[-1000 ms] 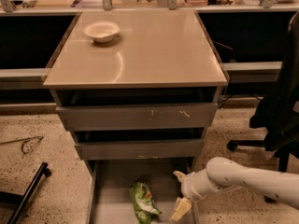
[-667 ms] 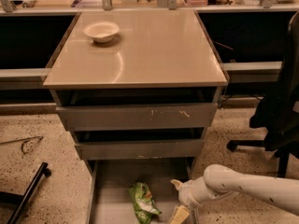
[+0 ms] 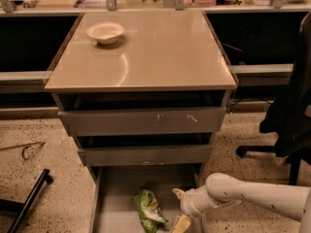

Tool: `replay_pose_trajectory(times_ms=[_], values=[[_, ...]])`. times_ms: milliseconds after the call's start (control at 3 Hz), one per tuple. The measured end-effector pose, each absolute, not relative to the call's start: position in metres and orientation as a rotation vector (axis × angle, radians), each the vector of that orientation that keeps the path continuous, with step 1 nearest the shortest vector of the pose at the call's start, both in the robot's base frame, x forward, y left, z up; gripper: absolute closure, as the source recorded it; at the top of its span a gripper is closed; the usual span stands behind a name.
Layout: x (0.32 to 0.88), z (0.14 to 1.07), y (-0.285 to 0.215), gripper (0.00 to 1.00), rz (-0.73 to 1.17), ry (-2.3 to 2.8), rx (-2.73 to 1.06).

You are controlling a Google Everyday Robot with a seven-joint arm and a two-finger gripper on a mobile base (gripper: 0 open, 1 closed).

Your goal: Pick green rice chip bag from bottom drawer and place on counter

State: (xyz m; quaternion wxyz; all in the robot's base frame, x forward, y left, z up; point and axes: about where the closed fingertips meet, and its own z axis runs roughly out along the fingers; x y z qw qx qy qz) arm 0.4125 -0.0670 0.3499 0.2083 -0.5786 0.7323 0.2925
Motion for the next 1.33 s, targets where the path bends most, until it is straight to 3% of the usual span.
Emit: replay_pose_trajectory(times_ms=[667,1333], values=[[0.409,0.262,0.024,0.00,0.794,1.989,-1.586],[0.427,0.256,0.027,0.00,0.739,1.986,-1.520]])
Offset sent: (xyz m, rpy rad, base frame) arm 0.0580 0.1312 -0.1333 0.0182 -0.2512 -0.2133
